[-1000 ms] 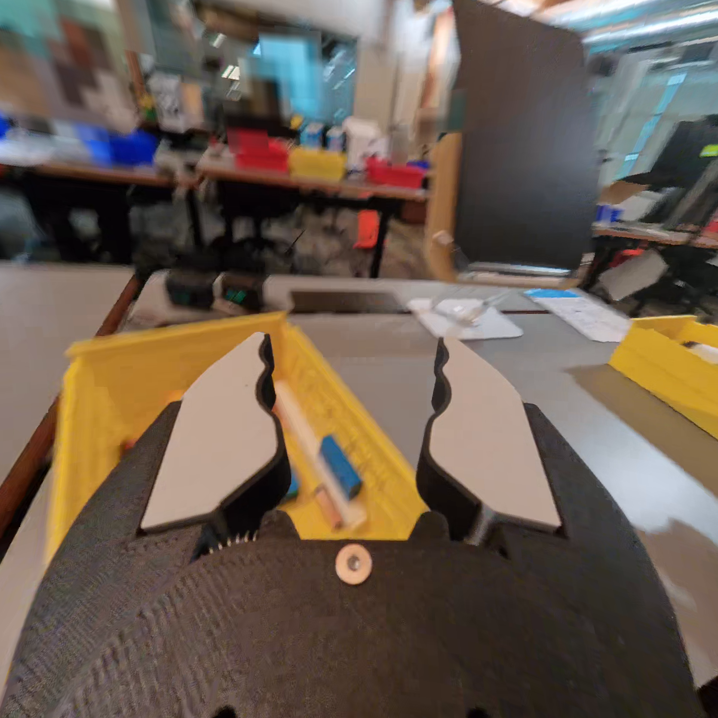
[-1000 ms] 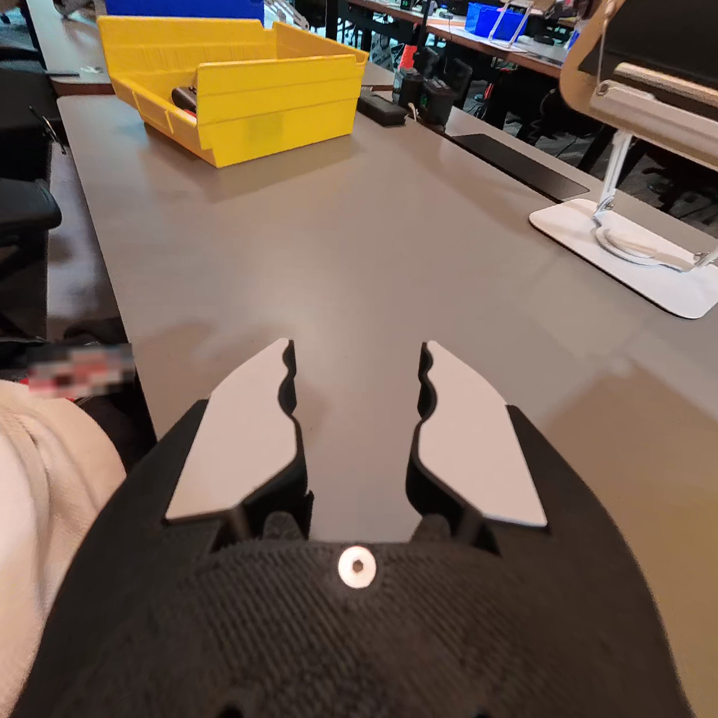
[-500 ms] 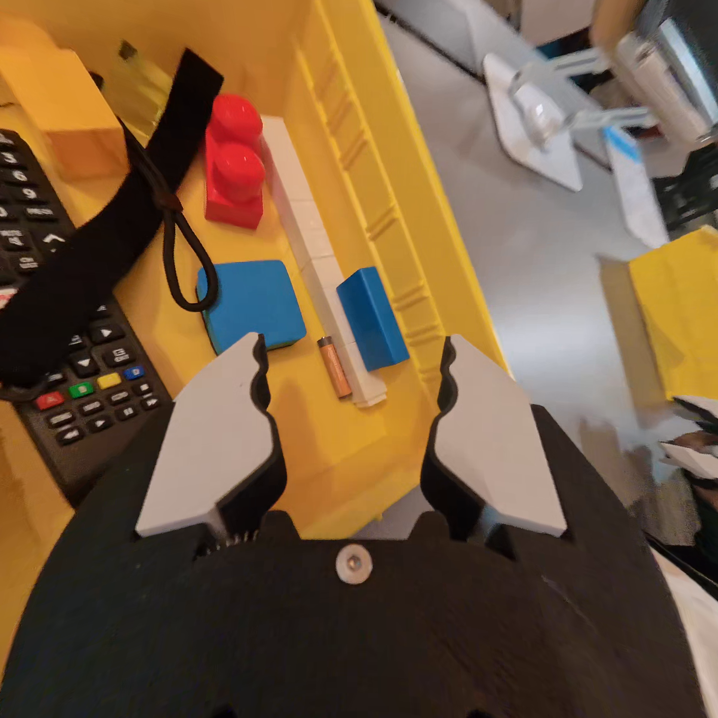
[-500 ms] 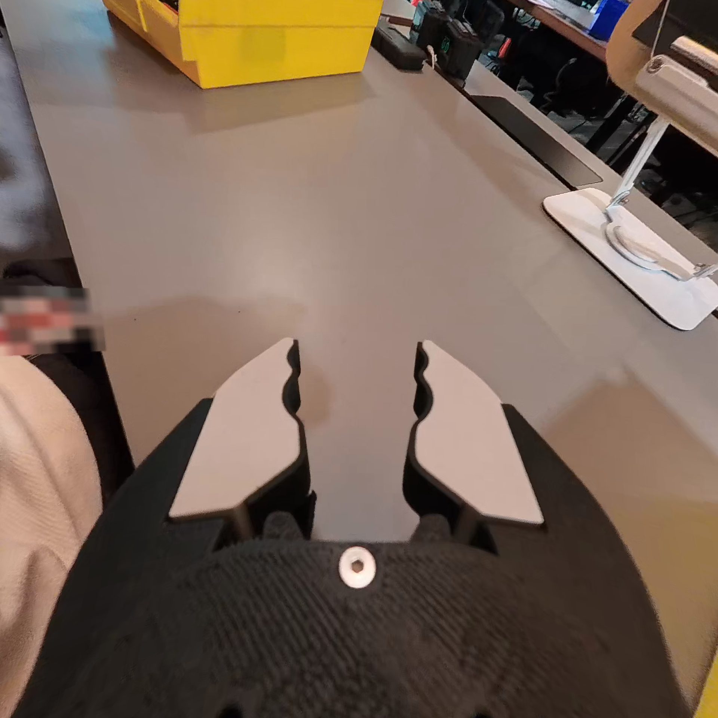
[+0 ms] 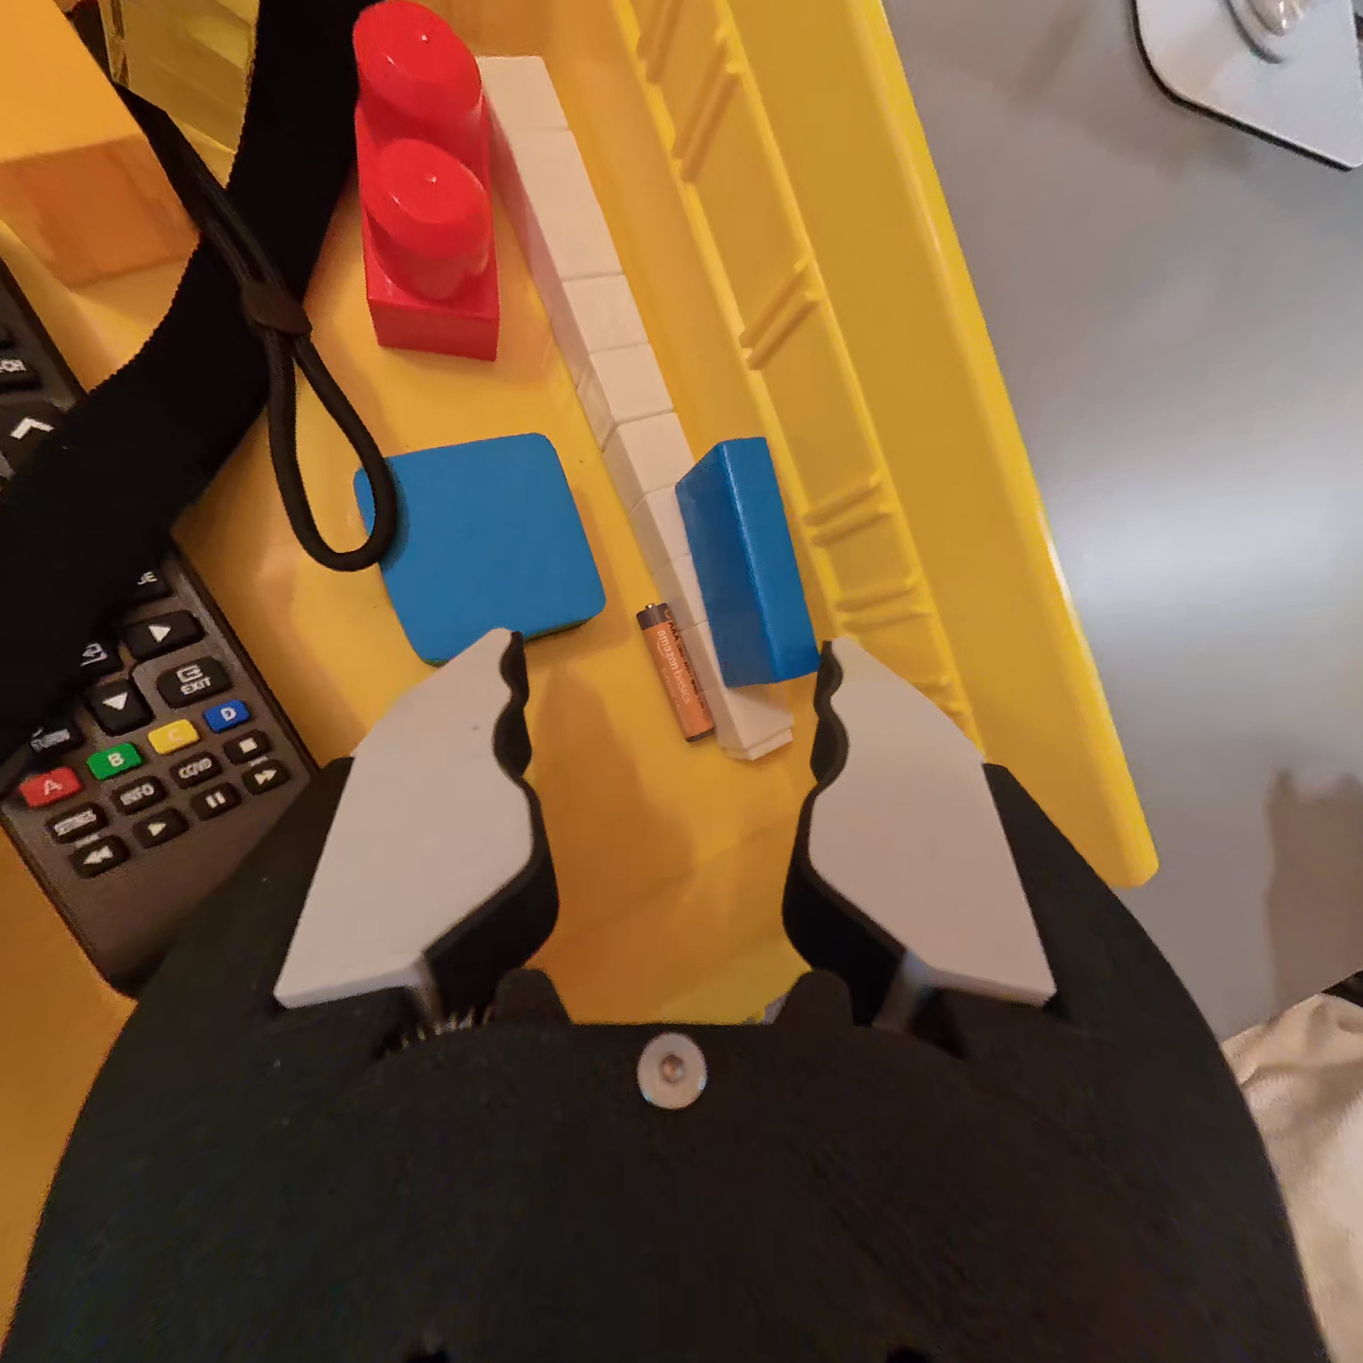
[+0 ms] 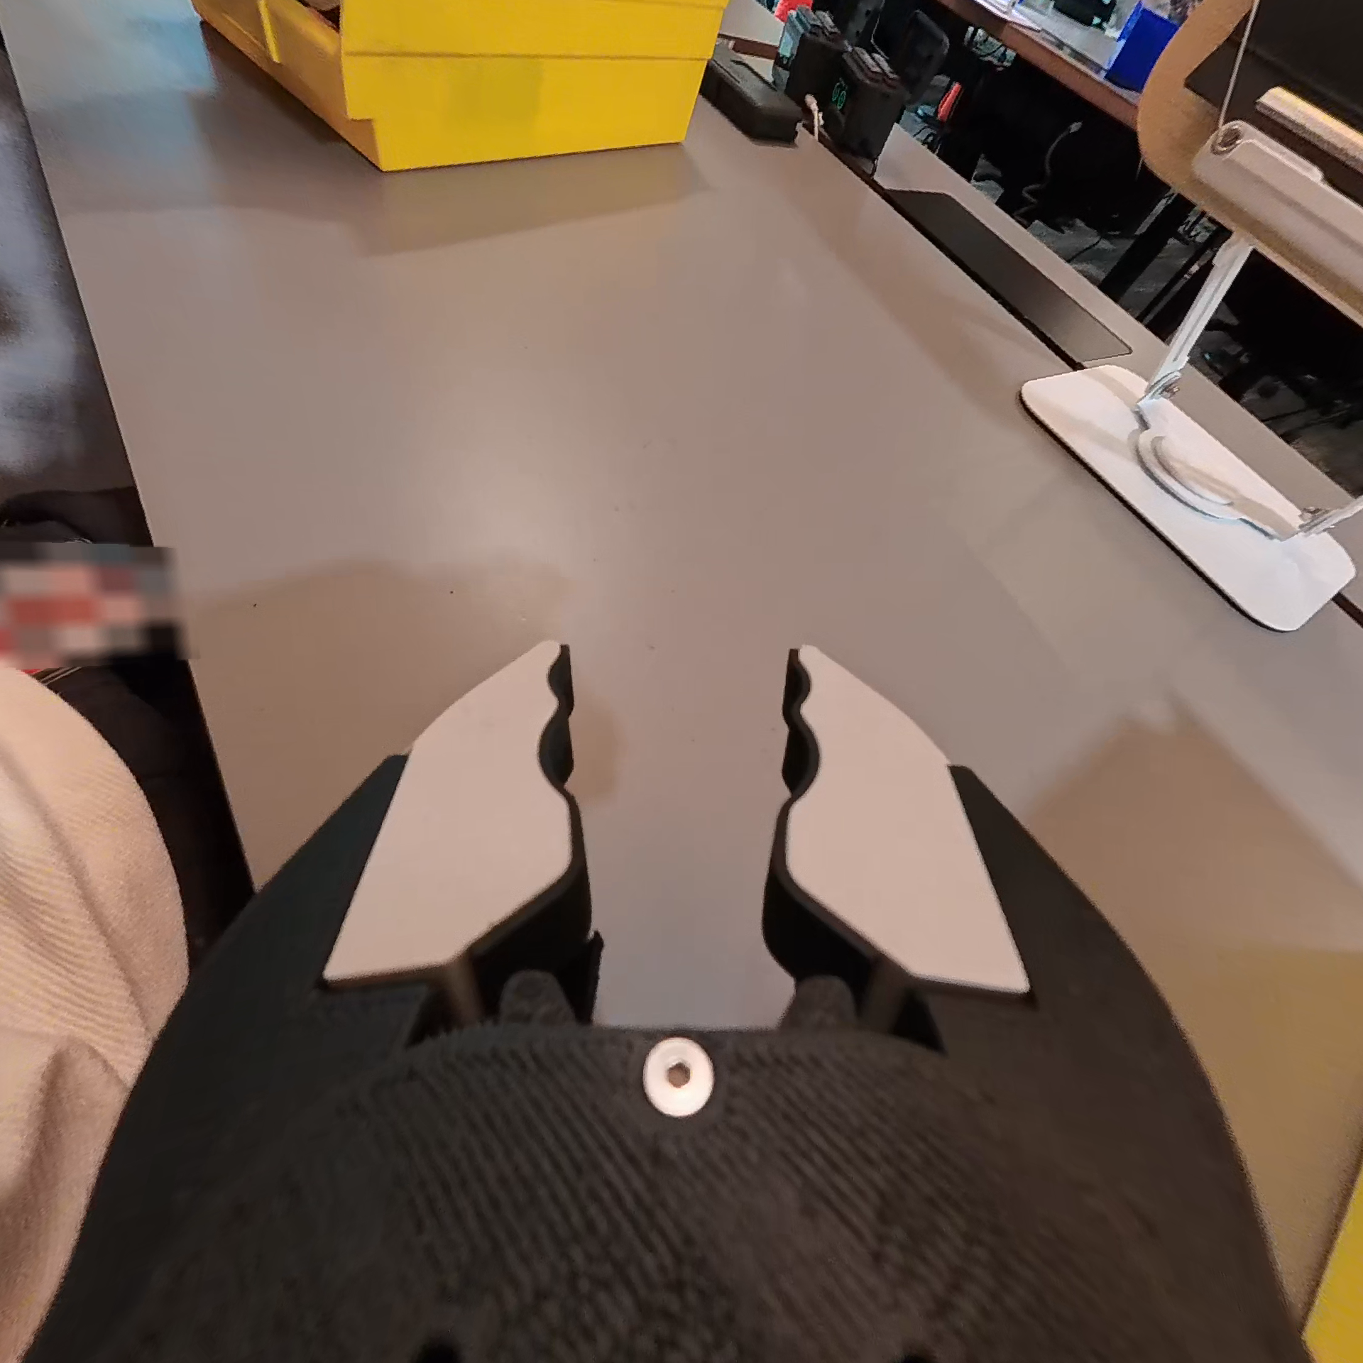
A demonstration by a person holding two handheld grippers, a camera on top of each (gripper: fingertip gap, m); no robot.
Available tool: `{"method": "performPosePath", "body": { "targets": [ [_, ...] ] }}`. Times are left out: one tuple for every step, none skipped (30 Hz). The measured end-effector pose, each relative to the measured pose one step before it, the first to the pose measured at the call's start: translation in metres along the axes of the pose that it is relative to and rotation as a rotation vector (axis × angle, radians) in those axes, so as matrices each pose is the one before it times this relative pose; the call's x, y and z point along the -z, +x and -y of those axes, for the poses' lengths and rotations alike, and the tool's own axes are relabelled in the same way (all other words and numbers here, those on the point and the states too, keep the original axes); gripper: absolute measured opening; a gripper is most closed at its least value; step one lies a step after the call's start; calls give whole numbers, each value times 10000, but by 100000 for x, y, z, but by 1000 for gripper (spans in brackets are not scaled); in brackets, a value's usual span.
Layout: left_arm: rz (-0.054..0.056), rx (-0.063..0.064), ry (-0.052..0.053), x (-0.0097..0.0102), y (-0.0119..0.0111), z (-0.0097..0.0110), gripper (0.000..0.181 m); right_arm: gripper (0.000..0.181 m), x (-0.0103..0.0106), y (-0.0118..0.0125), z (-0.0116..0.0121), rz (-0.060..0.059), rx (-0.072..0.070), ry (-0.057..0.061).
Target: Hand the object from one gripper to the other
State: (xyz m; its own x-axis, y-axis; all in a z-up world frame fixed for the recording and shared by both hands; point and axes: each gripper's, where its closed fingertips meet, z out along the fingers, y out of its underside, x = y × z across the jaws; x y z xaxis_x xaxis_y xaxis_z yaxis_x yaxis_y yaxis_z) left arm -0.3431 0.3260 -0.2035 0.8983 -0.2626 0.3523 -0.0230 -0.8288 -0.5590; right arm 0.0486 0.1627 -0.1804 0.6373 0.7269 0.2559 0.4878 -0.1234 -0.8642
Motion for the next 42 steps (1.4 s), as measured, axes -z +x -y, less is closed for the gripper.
{"method": "performPosePath", "body": {
  "targets": [
    [54,2,60,188,-123,90,72,56,-9,7,1,6,-9,2],
    [-9,-51,63,149,1,111,67,56,7,13,4,3,-8,3],
    [-122,-92,-6,39,187,-5,62,56,4,2,-2,1,-5,2],
    [-209,-41,-65,-96,316,-99,59,56,5,12,-4,-5,-1,1],
    [-248,13,-95,-213,375,-168,56,56,-4,-1,1,-2,2,-3],
    [-132,-13,-160,-308,212,-239,52,56,-6,-28,4,5,7,-7],
    [95,-126,-240,-383,-60,-342,52,56,-22,-39,-12,5,16,-14],
    [143,-156,-232,-379,-101,-297,53,56,-15,-27,-8,2,24,-17],
    [-127,-1,85,-163,258,200,49,55,-21,-40,-9,2,28,-14],
    [-55,-55,22,-103,174,75,47,55,-9,-21,-18,-2,30,-14],
    [-59,-104,-29,-11,196,23,39,55,3,-24,9,-9,36,-9],
    [1,-169,49,120,151,89,25,55,3,-7,10,-7,36,-1],
    [226,-137,134,239,-229,200,19,55,10,-9,20,-3,28,4],
    [252,-102,111,316,-351,162,17,55,1,-25,-8,5,16,-6],
    [91,-75,159,422,-203,218,17,55,-3,-18,-12,5,15,-10],
    [-33,15,323,536,-80,421,17,55,8,-9,-15,-1,19,-7],
    [-89,66,470,686,-10,628,17,54,-18,6,4,-8,17,2],
    [-154,51,492,780,106,745,17,53,-93,75,47,-36,-8,35],
    [-290,29,531,807,405,908,17,52,-249,160,45,-66,-84,33],
    [-495,33,638,830,954,1139,17,51,-384,170,62,-56,-138,1],
    [-652,41,716,799,1536,1324,17,50,-374,194,199,-97,-40,33],
    [-911,-149,821,668,2314,1498,17,49,-262,345,430,-246,60,100],
    [-949,-231,827,343,2689,1446,17,49,-159,322,667,-250,-36,117],
    [-746,-164,713,-127,2585,1148,17,49,-102,116,1033,-86,-243,277],
    [-814,-255,537,-641,2691,686,17,50,-75,-121,1383,128,-394,467],
    [-841,-261,280,-1109,2623,158,17,52,-81,-100,1521,179,-433,551],
    [-635,-14,119,-1465,2135,-321,17,53,-92,80,1462,120,-432,531],
    [-752,182,88,-1658,2109,-609,17,55,-77,277,1336,69,-468,517],
    [-949,221,286,-1735,2215,-682,17,56,-10,278,1176,143,-534,532],
    [-879,215,391,-1773,1898,-955,17,57,105,179,960,247,-567,524],
    [-664,176,220,-1733,1430,-1473,17,54,297,-46,687,375,-471,477],
    [-468,18,131,-1621,1025,-1840,17,48,503,-360,435,521,-264,434],
    [-379,-87,118,-1497,782,-1972,16,43,711,-421,154,487,-52,314],
    [-299,29,104,-1434,529,-1972,17,40,834,-168,39,245,160,269],
    [-491,244,-312,-1305,623,-2012,16,35,809,111,125,29,197,341],
    [-405,96,-442,-1134,441,-1618,16,30,596,92,239,109,55,387],
    [-118,-116,-300,-912,109,-1109,16,29,341,8,316,297,-243,343],
    [-61,-185,-138,-702,106,-750,17,31,159,8,299,388,-546,265],
    [-64,-107,-22,-521,149,-549,16,36,64,-168,323,512,-671,255],
    [-56,-22,11,-358,88,-511,16,38,53,-393,218,594,-675,188],
    [-64,-6,-73,-203,51,-522,16,37,9,-466,33,556,-551,61],
    [-16,-48,-80,-68,-43,-444,16,37,-60,-368,-101,396,-368,-26]
  ]
}}
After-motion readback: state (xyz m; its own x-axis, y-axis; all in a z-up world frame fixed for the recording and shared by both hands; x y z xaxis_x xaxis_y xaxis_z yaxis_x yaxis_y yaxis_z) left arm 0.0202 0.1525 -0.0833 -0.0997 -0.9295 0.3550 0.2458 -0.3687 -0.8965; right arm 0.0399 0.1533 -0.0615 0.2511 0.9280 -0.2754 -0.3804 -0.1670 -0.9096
